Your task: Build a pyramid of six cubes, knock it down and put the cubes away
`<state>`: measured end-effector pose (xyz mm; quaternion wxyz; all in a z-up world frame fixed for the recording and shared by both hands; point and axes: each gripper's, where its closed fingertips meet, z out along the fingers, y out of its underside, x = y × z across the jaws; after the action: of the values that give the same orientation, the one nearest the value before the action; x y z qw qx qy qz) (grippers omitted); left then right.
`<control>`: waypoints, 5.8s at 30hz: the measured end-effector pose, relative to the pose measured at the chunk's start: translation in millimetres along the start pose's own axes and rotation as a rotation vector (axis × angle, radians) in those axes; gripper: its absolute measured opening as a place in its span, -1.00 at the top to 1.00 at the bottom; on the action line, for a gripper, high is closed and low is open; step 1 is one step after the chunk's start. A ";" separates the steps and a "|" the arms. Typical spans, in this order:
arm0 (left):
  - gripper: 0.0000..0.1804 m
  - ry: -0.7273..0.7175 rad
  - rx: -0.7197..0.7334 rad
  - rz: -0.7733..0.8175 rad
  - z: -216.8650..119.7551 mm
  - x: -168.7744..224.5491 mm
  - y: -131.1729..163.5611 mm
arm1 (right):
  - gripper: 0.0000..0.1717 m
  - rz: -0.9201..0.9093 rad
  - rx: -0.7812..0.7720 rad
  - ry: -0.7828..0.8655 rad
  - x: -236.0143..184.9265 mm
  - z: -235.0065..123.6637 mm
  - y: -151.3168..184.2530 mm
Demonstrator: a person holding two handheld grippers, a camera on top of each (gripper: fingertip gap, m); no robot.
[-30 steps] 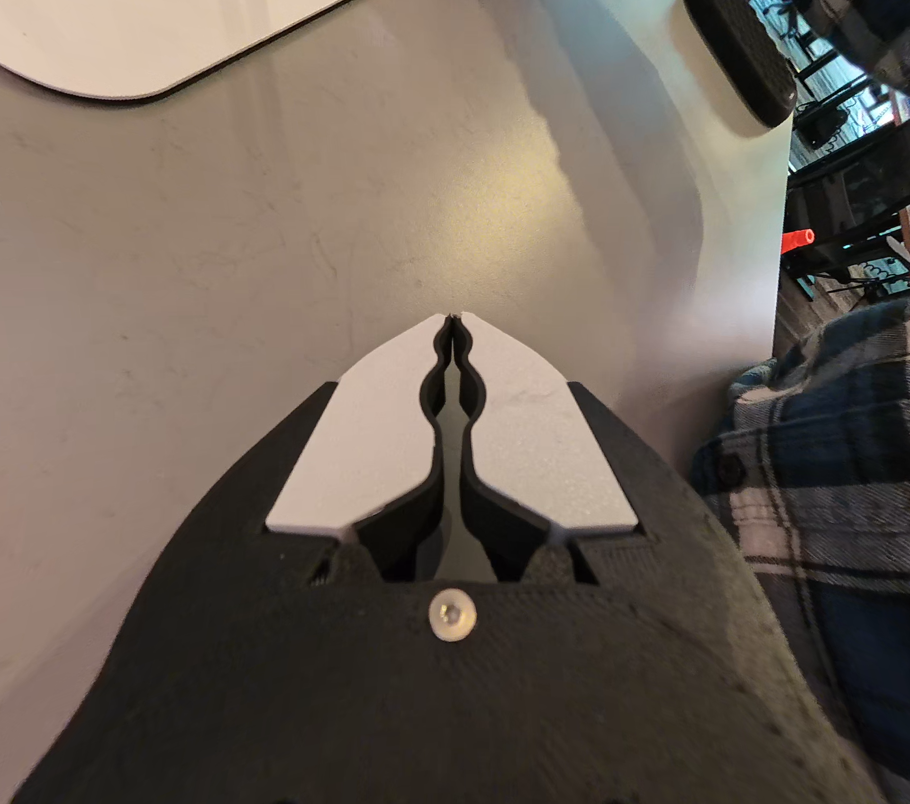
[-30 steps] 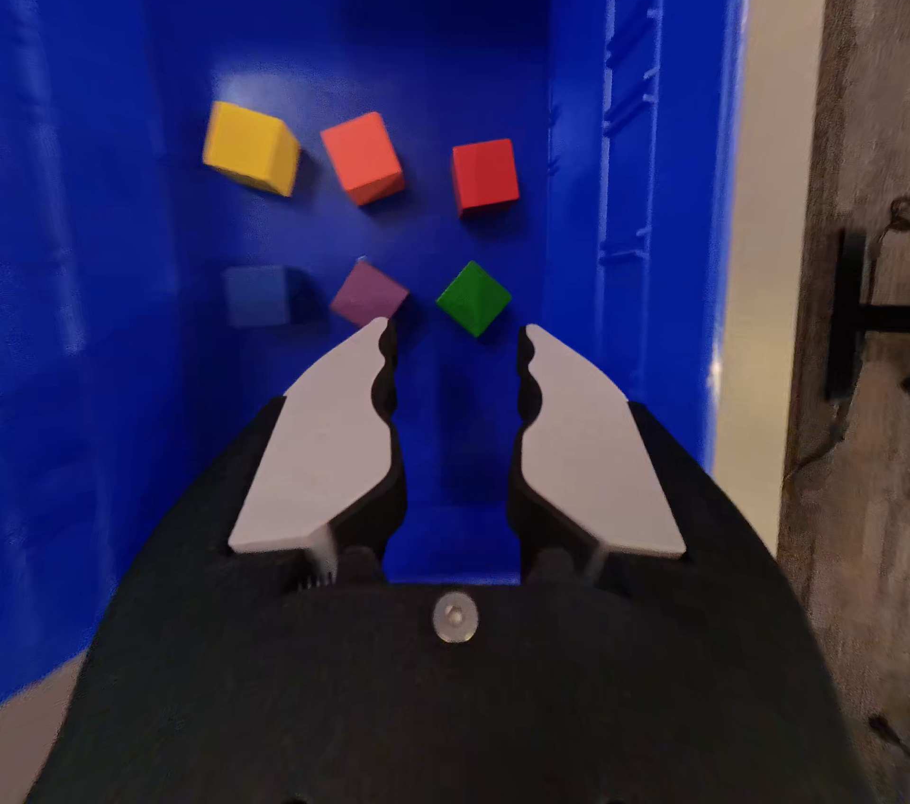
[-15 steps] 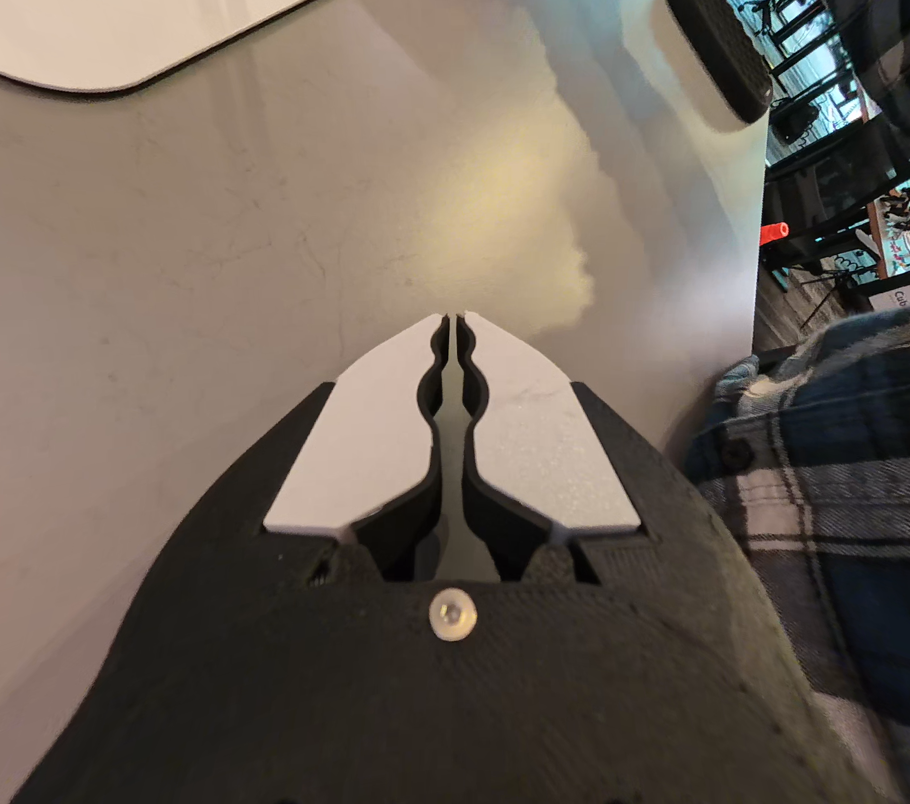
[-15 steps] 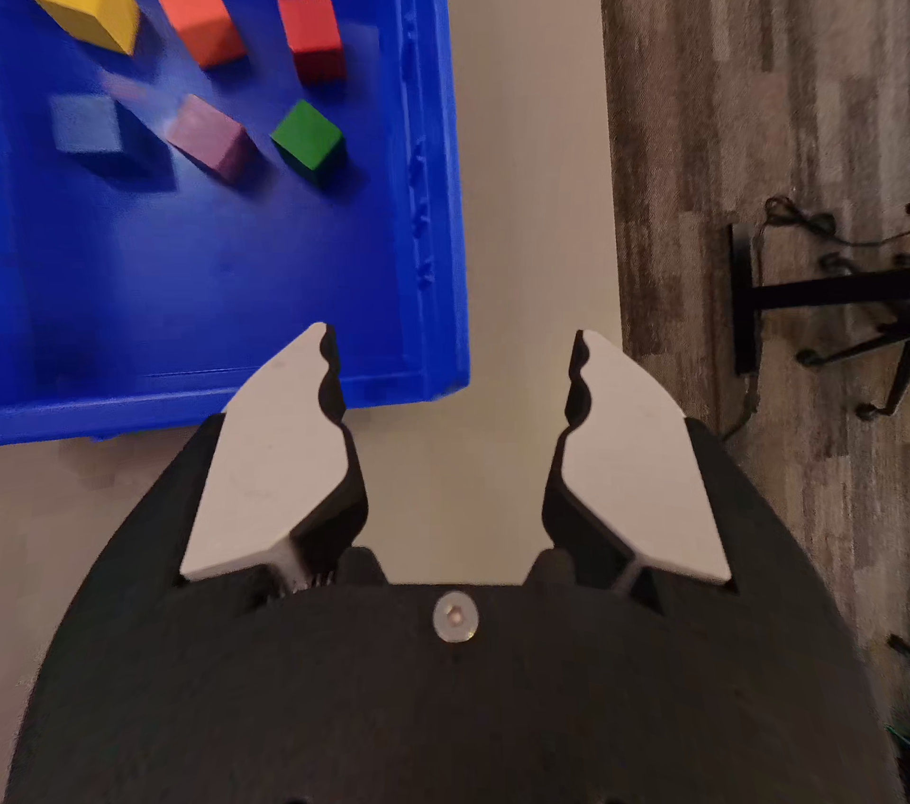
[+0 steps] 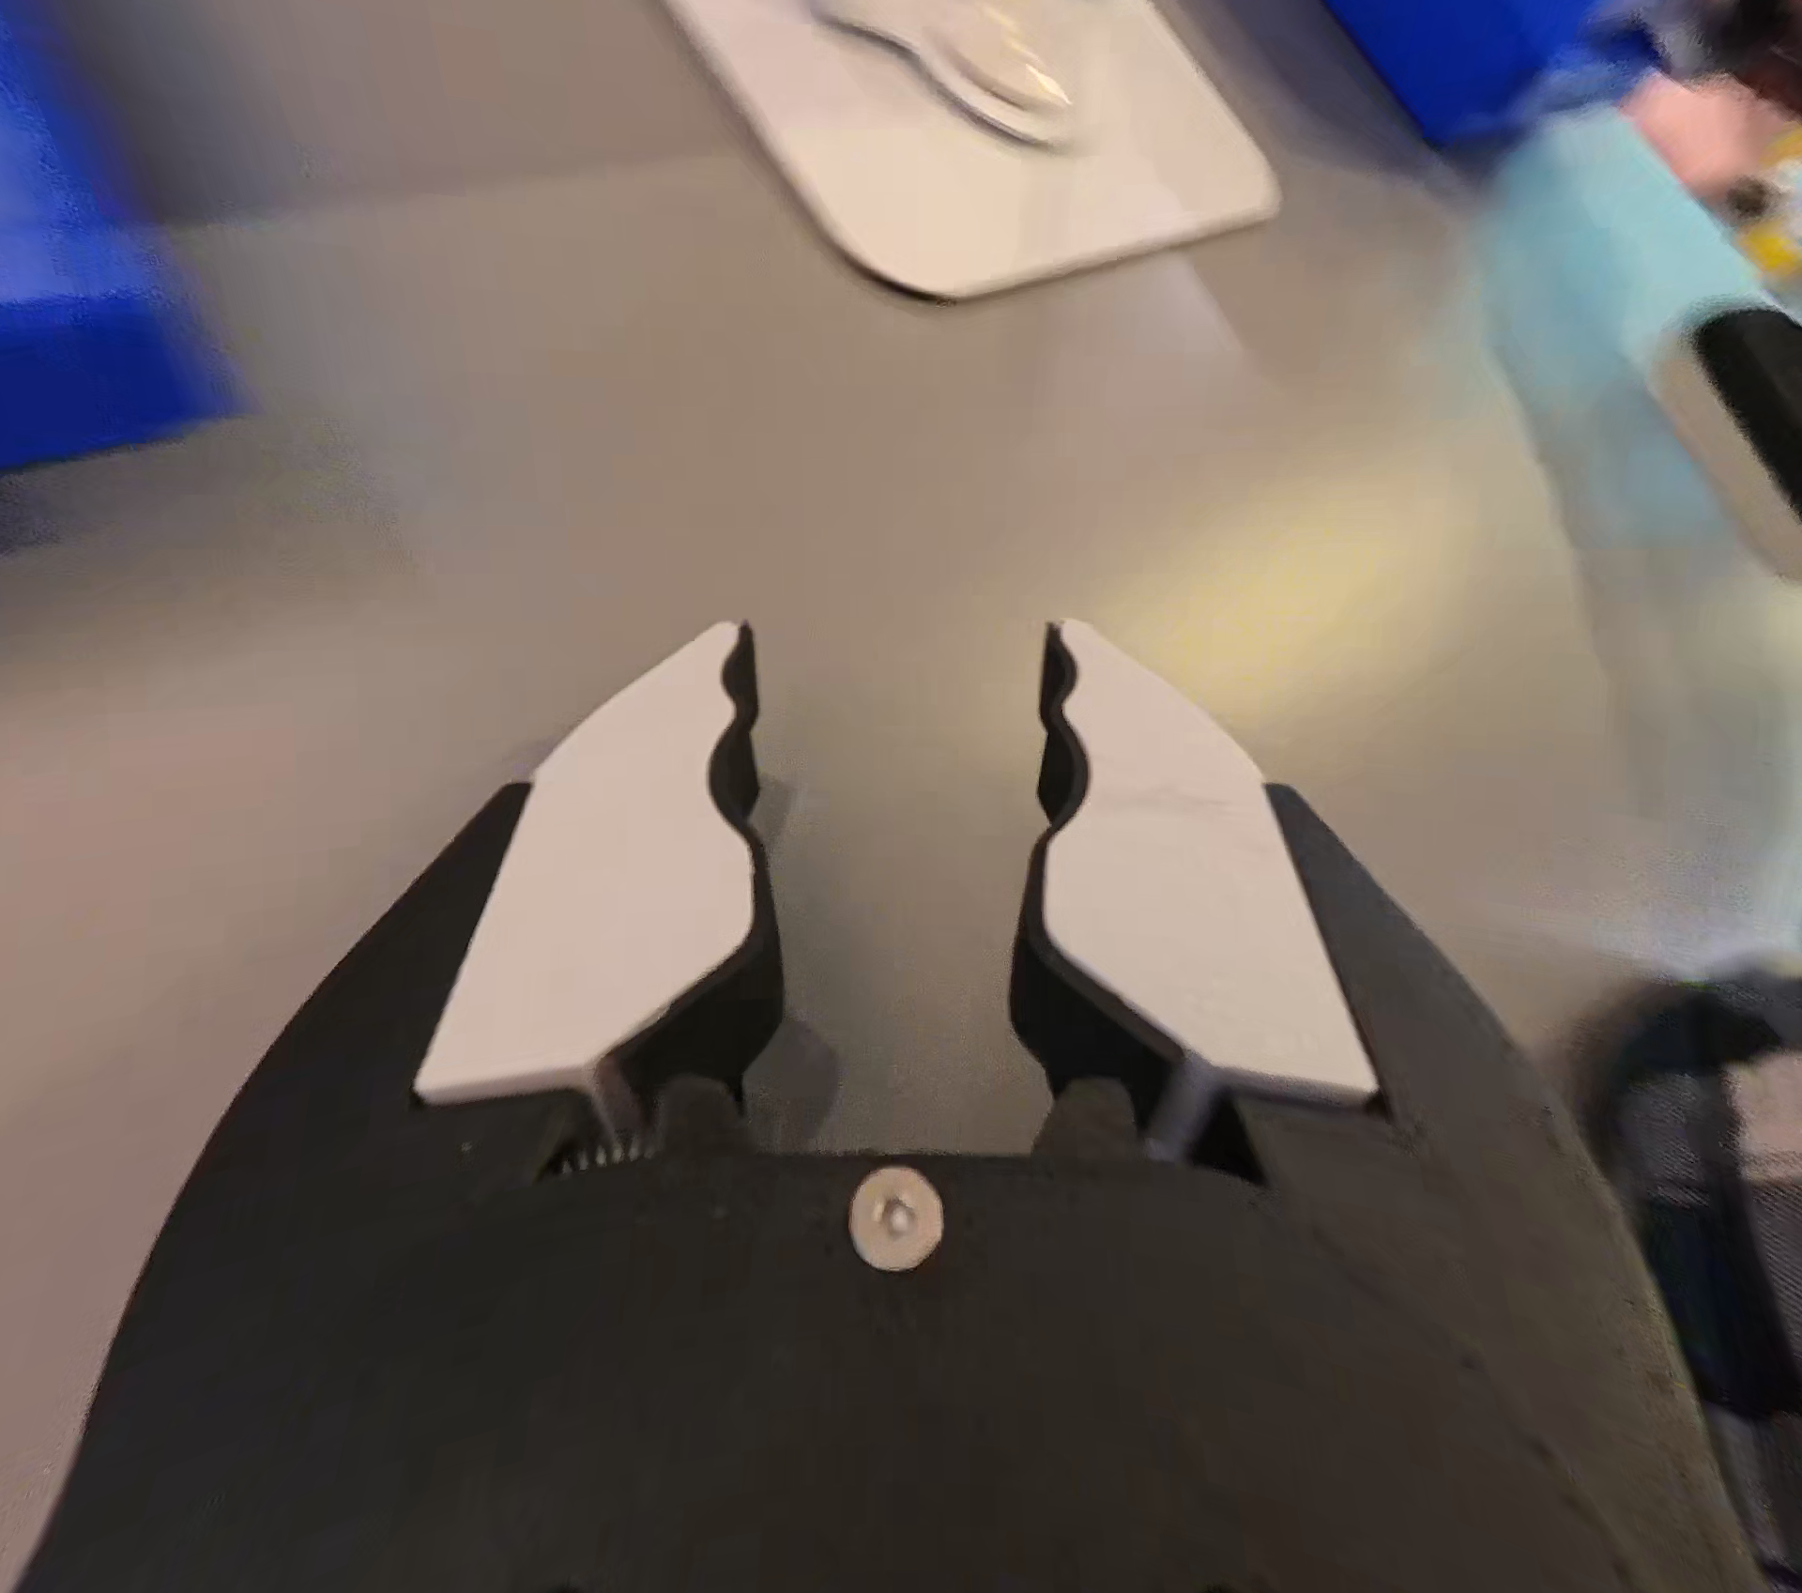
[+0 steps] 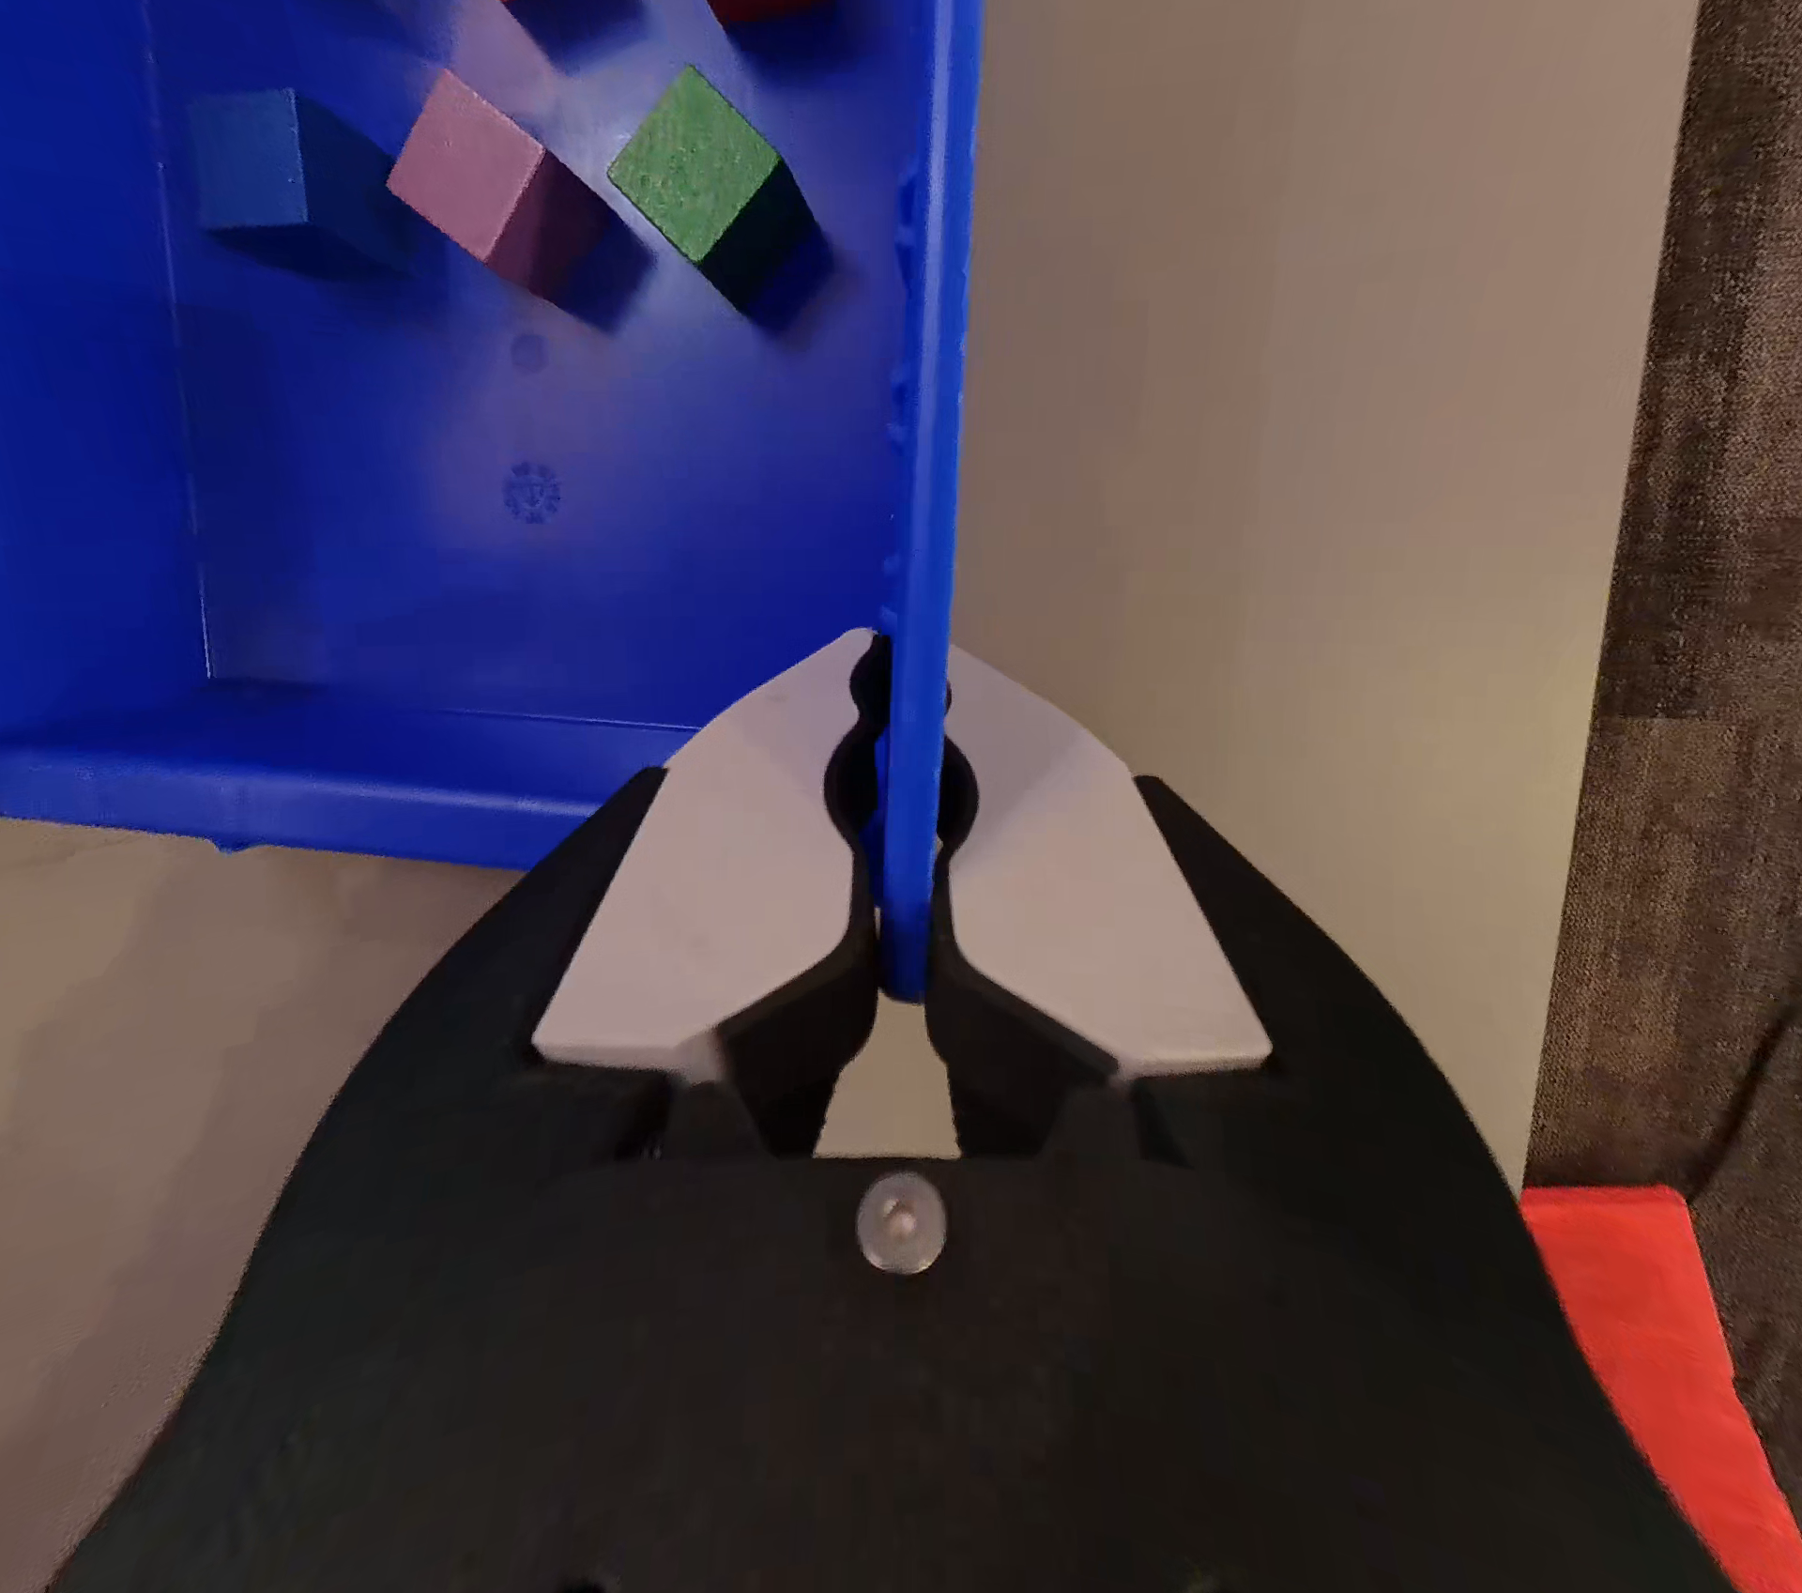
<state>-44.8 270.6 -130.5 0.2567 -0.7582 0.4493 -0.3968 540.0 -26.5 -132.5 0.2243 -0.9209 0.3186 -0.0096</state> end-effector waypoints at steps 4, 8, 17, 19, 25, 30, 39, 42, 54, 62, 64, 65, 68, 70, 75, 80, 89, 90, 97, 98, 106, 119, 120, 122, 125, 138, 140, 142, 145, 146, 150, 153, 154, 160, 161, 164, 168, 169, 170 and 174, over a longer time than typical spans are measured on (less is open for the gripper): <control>0.11 -0.357 0.143 -0.073 -70.2 -92.1 -29.4 | 0.95 -0.011 -0.016 -0.004 -5.5 -3.9 9.9; -0.24 -0.617 0.181 -0.122 -132.6 -165.6 -45.0 | 0.92 -0.021 -0.027 0.002 -16.1 -9.7 26.1; -0.39 -0.651 0.077 -0.090 -142.5 -242.0 -74.8 | 0.93 -0.032 -0.071 0.006 -45.0 -33.5 81.1; -0.29 -0.619 0.036 -0.087 -130.2 -250.2 -76.9 | 0.95 -0.030 -0.082 -0.001 -54.1 -38.6 96.3; 0.55 -0.485 -0.024 -0.119 -99.4 -259.6 -76.1 | 0.94 -0.026 -0.092 -0.011 -85.6 -52.9 140.1; 0.92 -0.464 -0.038 -0.119 -93.9 -268.1 -76.3 | 0.94 -0.019 -0.097 -0.012 -107.2 -64.1 170.6; 0.95 -0.478 -0.060 -0.085 -104.5 -274.0 -70.6 | 0.94 -0.019 -0.105 -0.016 -145.1 -85.5 228.0; 0.95 -0.468 -0.062 -0.085 -113.1 -270.8 -62.6 | 0.94 -0.055 -0.116 -0.023 -156.8 -91.8 245.0; 0.95 -0.464 -0.017 -0.137 -178.7 -242.7 -4.4 | 0.94 -0.327 -0.161 -0.141 -224.3 -91.8 265.6; 0.96 -0.530 0.041 -0.141 -238.2 -240.4 20.9 | 0.95 -0.555 -0.198 -0.253 -296.6 -70.5 242.5; 0.96 -0.551 0.051 -0.144 -251.8 -239.1 26.6 | 0.94 -0.602 -0.207 -0.275 -316.4 -64.0 234.6; 0.96 -0.563 0.059 -0.142 -258.6 -238.6 29.2 | 0.94 -0.620 -0.210 -0.289 -326.9 -60.6 230.6; 0.96 -0.596 0.078 -0.143 -278.3 -237.1 35.1 | 0.94 -0.673 -0.221 -0.316 -356.8 -50.2 217.6; 0.96 -0.625 0.087 -0.130 -290.5 -236.7 36.8 | 0.94 -0.704 -0.224 -0.331 -377.0 -43.0 208.4; 0.95 -0.664 0.108 -0.119 -312.0 -241.4 35.8 | 0.94 -0.730 -0.222 -0.360 -420.9 -26.0 185.5; 0.94 -0.689 0.152 -0.130 -328.4 -256.5 27.9 | 0.95 -0.706 -0.220 -0.357 -452.2 -11.0 163.1; 0.93 -0.724 0.192 -0.125 -344.4 -280.1 8.6 | 0.91 -0.650 -0.161 -0.346 -509.1 4.6 144.1; 0.93 -0.722 0.193 -0.126 -344.0 -282.0 7.2 | 0.82 -0.660 -0.134 -0.361 -514.3 2.7 142.4; 0.93 -0.730 0.192 -0.133 -347.2 -287.8 2.0 | 0.42 -1.265 0.129 -0.443 -534.3 -70.9 141.8; 0.93 -0.731 0.193 -0.135 -348.4 -287.6 1.7 | 0.40 -1.382 0.118 -0.488 -541.3 -77.8 154.3; 0.93 -0.746 0.231 -0.166 -360.3 -283.1 -1.4 | 0.29 -1.838 -0.074 -0.555 -564.2 -51.9 210.7; 0.93 -0.812 0.384 -0.277 -425.1 -262.4 17.0 | 0.73 -1.914 -0.250 -0.485 -617.3 -3.8 218.5; 0.92 -0.821 0.394 -0.282 -432.1 -260.7 19.0 | 0.74 -1.890 -0.258 -0.475 -627.9 0.3 213.0; 0.93 -0.841 0.411 -0.291 -445.8 -257.9 22.7 | 0.74 -1.841 -0.271 -0.451 -651.6 9.6 200.9; 0.92 -0.866 0.428 -0.297 -464.7 -254.0 27.5 | 0.75 -1.755 -0.277 -0.406 -694.4 24.7 182.0; 0.92 -0.876 0.475 -0.303 -498.5 -233.3 34.8 | 0.75 -1.438 -0.298 -0.303 -824.1 88.2 87.2; 0.92 -0.864 0.479 -0.296 -497.7 -229.7 32.6 | 0.71 -1.436 -0.266 -0.294 -825.7 87.7 80.8; 0.92 -0.848 0.485 -0.285 -496.3 -225.4 28.9 | 0.36 -1.425 -0.132 -0.312 -829.9 70.6 72.2; 0.92 -0.815 0.498 -0.257 -493.3 -217.5 18.2 | 0.35 -1.375 -0.012 -0.436 -824.0 21.8 75.6; 0.92 -0.802 0.506 -0.233 -492.4 -213.5 11.6 | 0.36 -1.346 0.026 -0.511 -821.3 1.7 79.7; 0.92 -0.727 0.547 -0.154 -482.8 -192.3 -26.4 | 0.35 -1.217 0.161 -0.784 -796.8 -78.1 94.0; 0.92 -0.617 0.589 -0.094 -459.5 -167.1 -68.4 | 0.27 -1.103 0.280 -0.943 -773.2 -136.0 100.1; 0.92 -0.576 0.598 -0.067 -448.9 -156.0 -84.3 | 0.24 -1.074 0.323 -0.977 -764.4 -153.8 101.0; 0.93 -0.350 0.631 0.123 -363.3 -69.8 -188.7 | -0.04 -0.810 0.679 -0.963 -687.6 -242.4 70.8; 0.92 -0.300 0.637 0.139 -343.1 -52.6 -204.9 | -0.06 -0.773 0.734 -0.928 -669.0 -252.2 65.5; 0.92 -0.136 0.626 0.180 -274.4 4.2 -246.7 | -0.10 -0.634 0.899 -0.839 -605.2 -283.5 53.7; 0.92 0.058 0.557 0.260 -170.9 94.9 -282.3 | -0.21 -0.517 1.043 -0.654 -514.0 -309.6 56.4; 0.92 0.098 0.534 0.287 -144.7 119.1 -288.0 | -0.22 -0.488 1.080 -0.604 -490.6 -315.9 58.7; 0.92 0.130 0.522 0.323 -119.1 143.6 -293.0 | -0.23 -0.459 1.114 -0.562 -467.8 -322.7 61.8; 0.93 0.253 0.461 0.422 -18.3 235.5 -299.5 | -0.30 -0.320 1.115 -0.386 -375.8 -323.9 75.0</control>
<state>149.3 200.7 190.4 0.4400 -0.5150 0.5231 -0.5172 144.8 11.5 174.4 0.7220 -0.6863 0.0769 -0.0412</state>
